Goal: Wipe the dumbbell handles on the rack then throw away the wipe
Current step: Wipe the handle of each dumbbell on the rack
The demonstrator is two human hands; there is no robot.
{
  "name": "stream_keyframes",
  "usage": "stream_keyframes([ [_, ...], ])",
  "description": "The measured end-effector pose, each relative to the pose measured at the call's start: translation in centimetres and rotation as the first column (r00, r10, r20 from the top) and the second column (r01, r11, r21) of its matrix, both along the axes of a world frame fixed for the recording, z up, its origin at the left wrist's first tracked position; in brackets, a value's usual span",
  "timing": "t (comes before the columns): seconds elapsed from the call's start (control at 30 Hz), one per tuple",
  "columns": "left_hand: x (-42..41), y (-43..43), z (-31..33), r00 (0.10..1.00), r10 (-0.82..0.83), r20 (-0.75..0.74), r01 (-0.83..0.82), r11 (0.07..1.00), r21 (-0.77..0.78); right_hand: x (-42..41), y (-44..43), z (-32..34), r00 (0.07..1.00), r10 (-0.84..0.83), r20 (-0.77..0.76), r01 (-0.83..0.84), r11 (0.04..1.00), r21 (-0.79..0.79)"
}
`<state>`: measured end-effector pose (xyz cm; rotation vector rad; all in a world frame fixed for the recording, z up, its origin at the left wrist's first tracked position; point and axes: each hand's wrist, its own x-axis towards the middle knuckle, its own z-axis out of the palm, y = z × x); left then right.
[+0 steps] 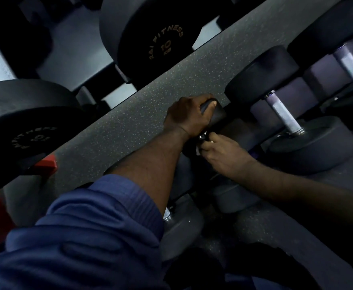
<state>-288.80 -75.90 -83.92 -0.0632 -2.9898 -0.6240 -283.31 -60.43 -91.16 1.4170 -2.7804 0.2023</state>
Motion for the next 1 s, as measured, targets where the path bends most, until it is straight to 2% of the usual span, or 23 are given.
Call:
stream_keyframes([
  [0.07, 0.1, 0.1, 0.1, 1.0, 0.008, 0.011, -0.008, 1.0, 0.002, 0.5, 0.0, 0.3, 0.999, 0.042, 0.023, -0.043, 0.999, 0.034],
  [0.17, -0.1, 0.0, 0.1, 1.0, 0.005, 0.016, -0.005, 1.0, 0.002, 1.5, 0.3, 1.0, 0.99, 0.141, 0.016, -0.141, 0.975, 0.172],
  [0.27, 0.0, 0.0, 0.0, 1.0, 0.009, 0.001, -0.009, 1.0, -0.011, 0.0, -0.2, 2.0, 0.993, 0.098, 0.065, -0.106, 0.985, 0.139],
  [0.37, 0.0, 0.0, 0.0, 1.0, 0.013, 0.01, -0.013, 1.0, -0.004, -1.2, -0.8, 2.7, 0.989, 0.125, 0.084, -0.138, 0.976, 0.172],
  [0.43, 0.0, 0.0, 0.0, 1.0, 0.021, 0.021, -0.021, 1.0, 0.001, -0.9, -0.2, 3.2, 0.962, 0.079, 0.262, -0.144, 0.96, 0.239],
  [0.5, 0.0, 0.0, 0.0, 0.999, 0.017, 0.031, -0.017, 1.0, -0.001, -0.5, 1.4, 2.6, 0.841, 0.004, 0.542, -0.204, 0.929, 0.309],
  [0.57, 0.1, 0.0, 0.2, 1.0, 0.011, 0.029, -0.011, 1.0, 0.007, -1.3, 3.1, 1.7, 0.761, 0.052, 0.647, -0.262, 0.937, 0.233],
  [0.6, 0.1, 0.0, 0.4, 1.0, 0.013, 0.026, -0.013, 1.0, 0.012, -2.1, 3.4, 1.5, 0.762, 0.04, 0.646, -0.182, 0.971, 0.155],
  [0.63, 0.0, 0.0, 0.3, 1.0, 0.01, 0.023, -0.01, 1.0, 0.016, -2.9, 3.5, 0.9, 0.773, 0.044, 0.633, -0.061, 0.998, 0.006],
  [0.67, 0.0, 0.0, 0.3, 1.0, 0.007, 0.023, -0.008, 1.0, 0.015, -3.4, 3.3, 0.5, 0.795, 0.064, 0.603, 0.061, 0.981, -0.184],
  [0.73, 0.2, 0.2, 0.3, 1.0, 0.007, 0.024, -0.007, 1.0, 0.018, -3.2, 2.0, 0.7, 0.811, 0.028, 0.584, 0.29, 0.849, -0.442],
  [0.8, 0.2, 0.2, 0.5, 1.0, 0.01, 0.016, -0.011, 1.0, 0.03, -2.5, 1.7, 0.8, 0.814, -0.002, 0.581, 0.357, 0.791, -0.496],
  [0.83, 0.2, 0.2, 0.5, 1.0, 0.007, 0.014, -0.007, 0.999, 0.035, -2.2, 2.4, 0.9, 0.789, -0.008, 0.614, 0.344, 0.834, -0.432],
  [0.9, 0.2, 0.2, 0.6, 1.0, 0.006, 0.005, -0.006, 0.999, 0.036, -2.3, 4.7, 1.6, 0.685, -0.026, 0.728, 0.163, 0.98, -0.118],
  [0.93, 0.1, 0.2, 0.5, 1.0, 0.003, 0.001, -0.003, 1.0, 0.03, -2.5, 5.8, 1.8, 0.628, -0.055, 0.776, 0.062, 0.998, 0.02],
  [1.0, 0.1, 0.2, 0.5, 1.0, -0.009, 0.006, 0.009, 1.0, 0.023, -2.7, 6.9, 2.0, 0.55, -0.121, 0.826, 0.042, 0.992, 0.117],
])
